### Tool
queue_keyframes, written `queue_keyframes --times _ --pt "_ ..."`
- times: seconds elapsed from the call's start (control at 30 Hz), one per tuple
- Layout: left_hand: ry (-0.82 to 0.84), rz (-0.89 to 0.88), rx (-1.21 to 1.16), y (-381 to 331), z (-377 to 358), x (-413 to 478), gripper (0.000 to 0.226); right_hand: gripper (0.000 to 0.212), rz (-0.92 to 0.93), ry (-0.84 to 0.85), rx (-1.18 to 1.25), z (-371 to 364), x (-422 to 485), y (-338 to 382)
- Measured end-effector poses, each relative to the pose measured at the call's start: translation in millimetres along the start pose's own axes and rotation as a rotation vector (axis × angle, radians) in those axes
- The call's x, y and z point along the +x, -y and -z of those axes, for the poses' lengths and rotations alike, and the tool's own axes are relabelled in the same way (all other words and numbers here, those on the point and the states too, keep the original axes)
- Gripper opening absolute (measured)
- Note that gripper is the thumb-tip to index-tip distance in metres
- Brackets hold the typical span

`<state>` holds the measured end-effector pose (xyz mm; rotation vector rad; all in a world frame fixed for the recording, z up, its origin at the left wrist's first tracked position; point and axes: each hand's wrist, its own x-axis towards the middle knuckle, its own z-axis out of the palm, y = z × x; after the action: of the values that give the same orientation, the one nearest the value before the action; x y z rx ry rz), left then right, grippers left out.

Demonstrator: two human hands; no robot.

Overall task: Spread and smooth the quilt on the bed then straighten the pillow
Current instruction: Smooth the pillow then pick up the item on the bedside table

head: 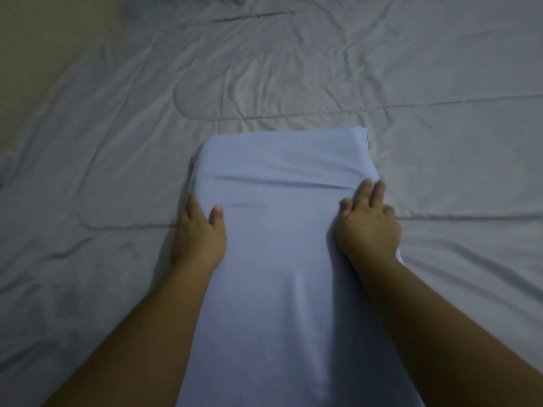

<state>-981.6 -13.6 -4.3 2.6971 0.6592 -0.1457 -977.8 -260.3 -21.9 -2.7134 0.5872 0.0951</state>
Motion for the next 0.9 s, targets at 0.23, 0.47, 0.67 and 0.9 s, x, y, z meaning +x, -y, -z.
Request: queue_keyframes --times 0.23,0.47,0.67,0.9 --pt "0.085 0.187 0.015 4.9 9.9 -13.0 0.072 0.041 -0.286 0.02 0.25 10.1 -4.2 -6.6" --pt "0.081 0.11 -0.074 1.8 30.4 1.6 0.064 0.034 -0.298 0.084 0.25 33.2 -3.1 17.0" --pt "0.064 0.102 -0.105 30.0 76.4 38.1 0.065 0.035 -0.227 0.085 0.29 44.8 -5.8 77.7" --pt "0.003 0.104 -0.094 130.5 154.2 130.4 0.065 0.045 -0.157 0.099 0.373 4.9 -24.3 227.2"
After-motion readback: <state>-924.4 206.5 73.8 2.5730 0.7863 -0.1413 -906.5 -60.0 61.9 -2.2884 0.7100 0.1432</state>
